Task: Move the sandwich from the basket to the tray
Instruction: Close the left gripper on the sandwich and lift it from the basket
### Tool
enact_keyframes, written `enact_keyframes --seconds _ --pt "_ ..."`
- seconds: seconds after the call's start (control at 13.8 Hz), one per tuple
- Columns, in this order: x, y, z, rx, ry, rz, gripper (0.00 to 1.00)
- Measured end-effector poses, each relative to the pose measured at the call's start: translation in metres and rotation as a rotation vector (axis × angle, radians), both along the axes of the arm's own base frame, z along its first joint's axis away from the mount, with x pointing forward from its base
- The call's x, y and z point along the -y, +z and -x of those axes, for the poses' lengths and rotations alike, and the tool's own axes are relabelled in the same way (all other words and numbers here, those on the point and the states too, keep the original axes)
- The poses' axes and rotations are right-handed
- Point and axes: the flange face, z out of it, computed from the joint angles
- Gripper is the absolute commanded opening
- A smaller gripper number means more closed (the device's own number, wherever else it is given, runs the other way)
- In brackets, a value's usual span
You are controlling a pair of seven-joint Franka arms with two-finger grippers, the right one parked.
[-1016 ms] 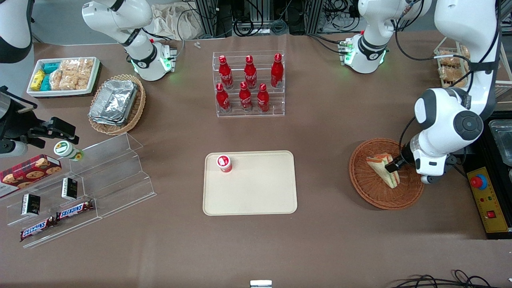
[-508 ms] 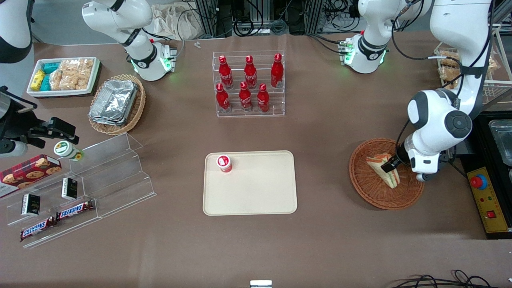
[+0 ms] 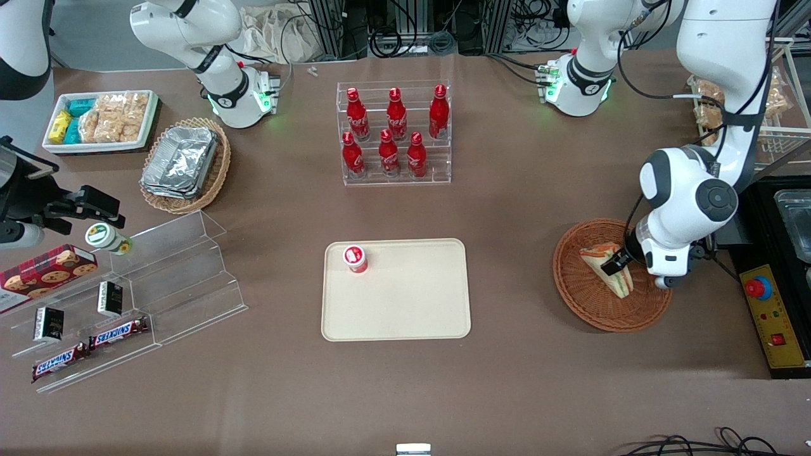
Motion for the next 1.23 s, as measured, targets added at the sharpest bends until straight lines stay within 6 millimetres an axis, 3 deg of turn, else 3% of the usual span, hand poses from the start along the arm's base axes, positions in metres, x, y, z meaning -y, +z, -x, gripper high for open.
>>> enact_keyframes --seconds 0.29,0.44,0.8,1.02,1.23 --pt "0.0 -0.005 0.0 0.001 0.001 -0.001 0.46" --pt "0.0 -0.005 0.0 0.002 0.0 -0.001 0.28" --pt "0.008 0.002 0.001 -0.008 -0.038 0.002 0.29" --pt "0.01 0.037 0.003 -0.027 -0.1 0.012 0.28" --pt "0.004 0.106 -0.002 -0.069 -0.172 0.029 0.26"
